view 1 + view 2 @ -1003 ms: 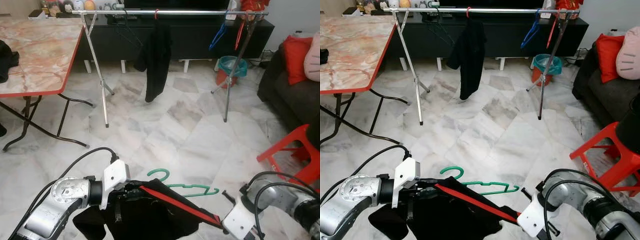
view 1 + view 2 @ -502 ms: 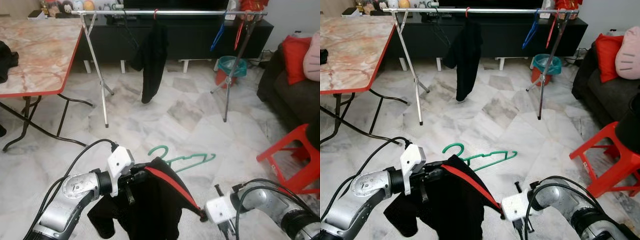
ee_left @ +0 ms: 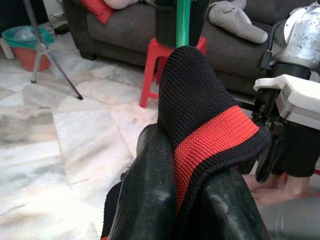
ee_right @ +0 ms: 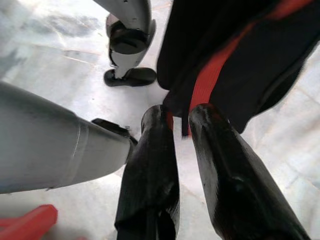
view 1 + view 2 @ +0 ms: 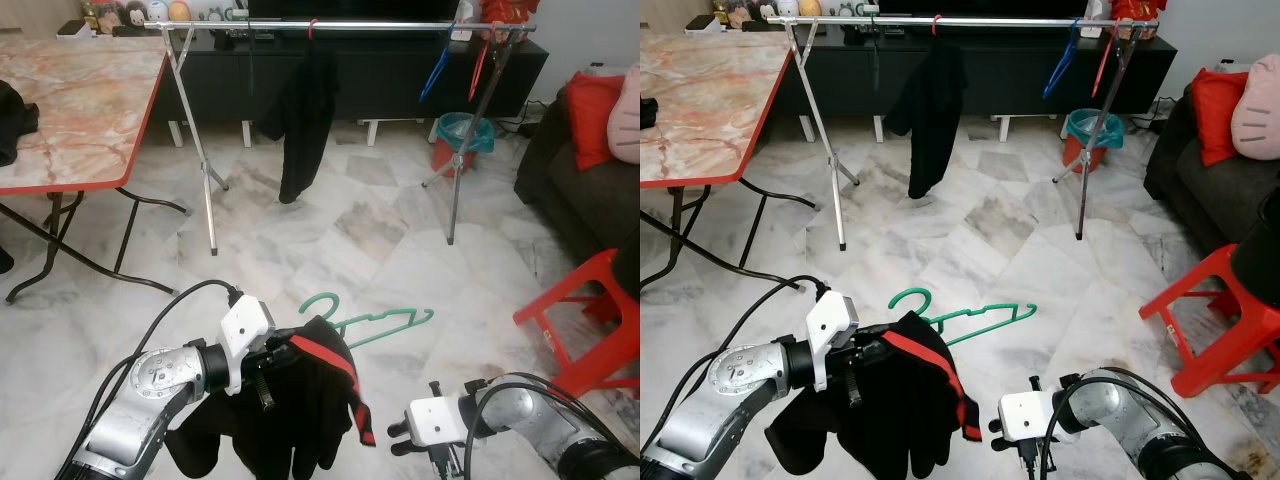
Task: Hang hanger
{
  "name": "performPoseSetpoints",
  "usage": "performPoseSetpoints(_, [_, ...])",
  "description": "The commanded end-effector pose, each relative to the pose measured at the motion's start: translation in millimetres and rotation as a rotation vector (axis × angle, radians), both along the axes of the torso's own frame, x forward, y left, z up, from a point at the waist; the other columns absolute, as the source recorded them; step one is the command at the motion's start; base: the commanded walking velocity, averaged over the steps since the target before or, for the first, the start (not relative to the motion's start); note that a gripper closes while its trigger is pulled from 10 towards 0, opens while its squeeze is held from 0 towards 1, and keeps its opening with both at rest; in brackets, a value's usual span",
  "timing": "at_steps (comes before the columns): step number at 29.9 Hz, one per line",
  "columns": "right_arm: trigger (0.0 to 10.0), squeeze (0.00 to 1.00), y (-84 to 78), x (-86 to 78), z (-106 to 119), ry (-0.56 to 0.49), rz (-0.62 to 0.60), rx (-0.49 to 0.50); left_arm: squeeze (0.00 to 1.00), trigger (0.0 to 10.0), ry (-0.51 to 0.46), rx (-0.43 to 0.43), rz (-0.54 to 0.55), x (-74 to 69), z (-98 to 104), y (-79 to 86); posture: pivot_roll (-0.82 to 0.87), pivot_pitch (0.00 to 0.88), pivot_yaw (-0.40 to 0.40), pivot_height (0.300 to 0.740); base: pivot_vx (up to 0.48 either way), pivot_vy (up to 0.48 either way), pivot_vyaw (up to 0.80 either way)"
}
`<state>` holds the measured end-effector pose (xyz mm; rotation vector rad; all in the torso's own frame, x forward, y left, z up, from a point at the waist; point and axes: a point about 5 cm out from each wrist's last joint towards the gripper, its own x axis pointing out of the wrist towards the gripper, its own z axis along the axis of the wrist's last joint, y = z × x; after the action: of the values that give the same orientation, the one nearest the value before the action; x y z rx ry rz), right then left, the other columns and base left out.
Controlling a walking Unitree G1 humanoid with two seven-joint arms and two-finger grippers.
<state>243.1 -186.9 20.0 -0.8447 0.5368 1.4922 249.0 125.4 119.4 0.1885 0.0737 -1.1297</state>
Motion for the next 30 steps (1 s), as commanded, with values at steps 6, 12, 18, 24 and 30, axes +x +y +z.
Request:
performPoseSetpoints(6, [10.0, 1.00, 0.3, 4.8, 9, -0.053, -0.025, 0.038, 0.00, 10.0, -0.039, 0.051, -0.037, -1.7, 2, 2.3, -0.02, 0.023, -0.042, 0.740, 0.000, 0.000, 0.00])
performPoseSetpoints(12, [10.0, 1.00, -0.9, 4.1, 15, -0.060, -0.018, 0.055, 0.00, 10.0, -0.049, 0.103, -0.054, -1.0, -4, 5.1, -0.02, 0.000, -0.033, 0.740, 0.000, 0.000, 0.00])
performPoseSetpoints(18, [10.0, 1.00, -4.6, -0.5, 20, -0.027, 0.011, 0.049, 0.00, 10.0, -0.049, 0.111, -0.070, -1.5, -4, 4.0, -0.02, 0.000, -0.035, 0.740, 0.000, 0.000, 0.00])
performPoseSetpoints(24, [10.0, 1.00, -12.1, 7.2, 33, -0.067, 0.021, 0.026, 0.00, 10.0, -0.038, 0.135, -0.083, -1.6, -7, 7.0, -0.02, 0.009, -0.035, 0.740, 0.000, 0.000, 0.00])
performPoseSetpoints(30, [10.0, 0.00, -11.2, 32.6, 66, -0.230, -0.017, 0.075, 0.00, 10.0, 0.018, 0.189, -0.141, -7.8, -18, 9.0, -0.02, 0.024, -0.030, 0.740, 0.000, 0.000, 0.00])
